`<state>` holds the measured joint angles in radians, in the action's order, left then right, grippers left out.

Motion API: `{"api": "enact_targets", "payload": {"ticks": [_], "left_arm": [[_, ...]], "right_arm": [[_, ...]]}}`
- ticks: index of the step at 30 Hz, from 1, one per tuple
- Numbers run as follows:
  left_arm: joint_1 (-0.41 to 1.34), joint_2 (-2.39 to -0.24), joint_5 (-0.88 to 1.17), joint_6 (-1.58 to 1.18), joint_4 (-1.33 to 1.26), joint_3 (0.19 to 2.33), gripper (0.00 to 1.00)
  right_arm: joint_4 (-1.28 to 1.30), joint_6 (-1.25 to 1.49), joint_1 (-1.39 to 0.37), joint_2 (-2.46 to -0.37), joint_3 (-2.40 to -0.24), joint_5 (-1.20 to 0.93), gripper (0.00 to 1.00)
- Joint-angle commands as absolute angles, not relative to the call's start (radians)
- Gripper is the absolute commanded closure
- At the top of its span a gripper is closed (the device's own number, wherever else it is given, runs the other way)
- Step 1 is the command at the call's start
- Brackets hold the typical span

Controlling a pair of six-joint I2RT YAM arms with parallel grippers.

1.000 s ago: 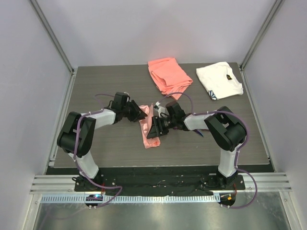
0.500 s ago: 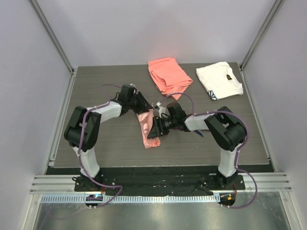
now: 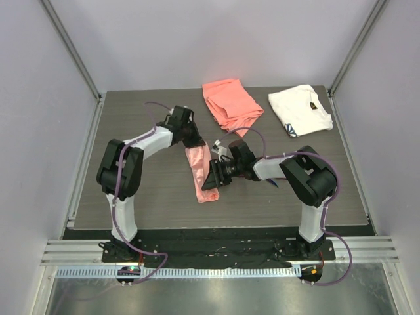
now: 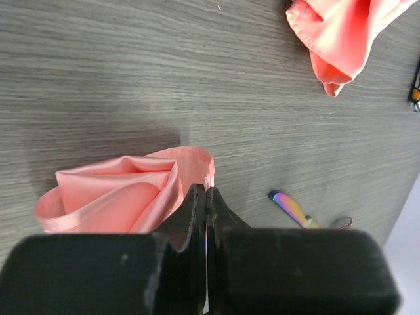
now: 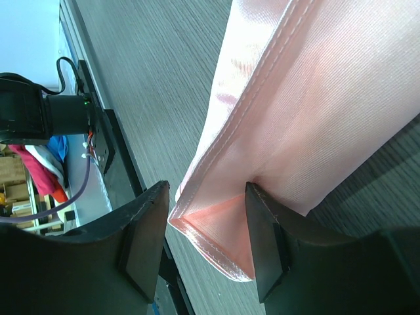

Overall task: Fold the napkin into a case and place the utensils inside
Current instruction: Fold the 2/3-rectangle-folded napkin at the center of the board.

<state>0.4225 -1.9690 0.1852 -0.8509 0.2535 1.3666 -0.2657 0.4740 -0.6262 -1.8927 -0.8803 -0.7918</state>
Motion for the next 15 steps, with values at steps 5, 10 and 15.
{"api": "enact_targets", "payload": {"ticks": [5, 10, 15], "left_arm": [[0.425, -1.852, 0.164, -0.798, 0.342, 1.344, 1.0], [0.425, -1.79, 0.17, -0.816, 0.334, 1.266, 1.0], [0.425, -1.763, 0.135, -0.808, 0.359, 1.256, 1.0]], "right_arm": [[-0.207, 0.466, -0.626, -1.94, -0.839, -0.736, 0.44], [-0.216, 0.483, -0.624, -1.959, -0.836, -0.738, 0.44], [-0.21, 0.479, -0.624, -1.956, -0.828, -0.733, 0.44]]}}
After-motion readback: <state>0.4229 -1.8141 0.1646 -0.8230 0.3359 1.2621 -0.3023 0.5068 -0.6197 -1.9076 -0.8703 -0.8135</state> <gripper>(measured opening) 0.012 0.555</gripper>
